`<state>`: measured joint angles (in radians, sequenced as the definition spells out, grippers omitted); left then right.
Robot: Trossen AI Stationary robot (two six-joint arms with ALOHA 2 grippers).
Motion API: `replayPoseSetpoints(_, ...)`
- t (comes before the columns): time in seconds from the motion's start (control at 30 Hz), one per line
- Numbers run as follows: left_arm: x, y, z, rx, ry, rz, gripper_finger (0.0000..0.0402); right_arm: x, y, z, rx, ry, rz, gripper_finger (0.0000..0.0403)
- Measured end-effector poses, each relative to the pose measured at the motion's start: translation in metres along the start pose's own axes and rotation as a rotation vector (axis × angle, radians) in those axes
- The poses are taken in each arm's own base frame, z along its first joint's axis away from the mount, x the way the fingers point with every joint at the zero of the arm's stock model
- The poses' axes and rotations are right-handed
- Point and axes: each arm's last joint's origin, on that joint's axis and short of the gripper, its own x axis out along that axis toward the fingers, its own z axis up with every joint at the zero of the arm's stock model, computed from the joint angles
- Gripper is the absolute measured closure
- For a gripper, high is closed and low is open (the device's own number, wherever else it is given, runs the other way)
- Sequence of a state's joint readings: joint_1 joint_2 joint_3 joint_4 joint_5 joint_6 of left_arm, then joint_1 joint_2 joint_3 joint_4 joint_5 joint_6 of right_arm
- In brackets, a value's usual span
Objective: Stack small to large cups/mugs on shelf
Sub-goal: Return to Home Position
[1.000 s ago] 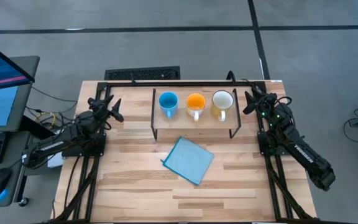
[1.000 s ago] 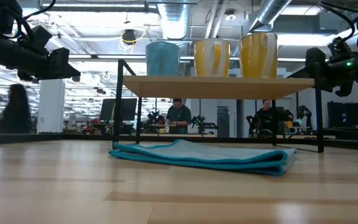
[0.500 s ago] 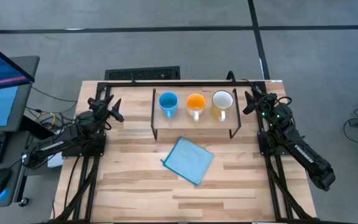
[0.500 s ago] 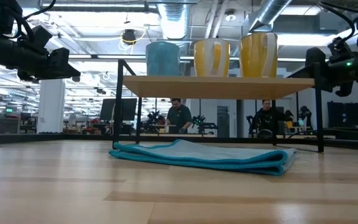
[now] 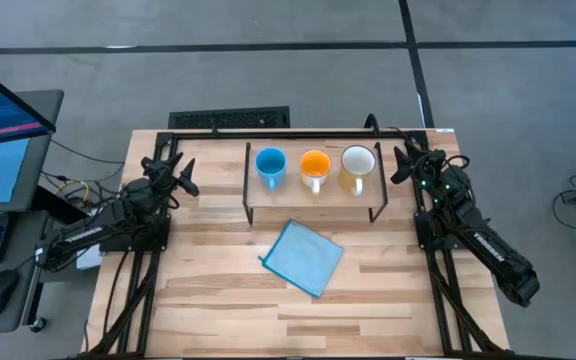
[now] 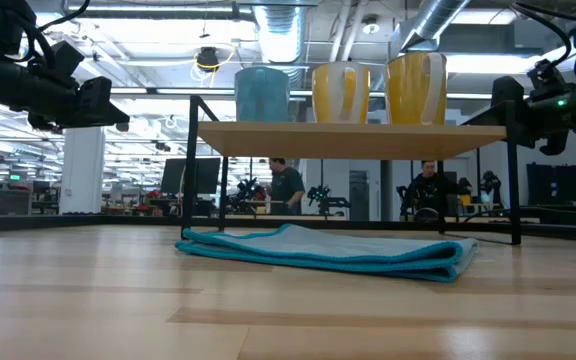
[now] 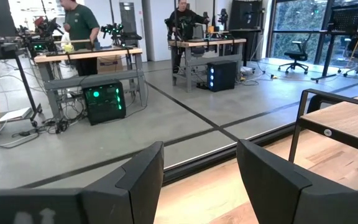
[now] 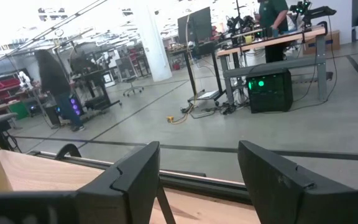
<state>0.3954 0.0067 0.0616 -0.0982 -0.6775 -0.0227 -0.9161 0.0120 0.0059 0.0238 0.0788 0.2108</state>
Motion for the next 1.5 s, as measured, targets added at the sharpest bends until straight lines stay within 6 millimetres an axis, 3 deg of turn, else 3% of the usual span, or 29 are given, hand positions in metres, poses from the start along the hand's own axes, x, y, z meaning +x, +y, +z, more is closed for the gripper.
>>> replayPoseSetpoints(1.5, -0.0007, -0.0014, -0.0003, 0.001, 0.001, -0.018, 0.0207, 0.0, 0.0, -0.0001, 0.0, 0.001, 0.0, 0.0163)
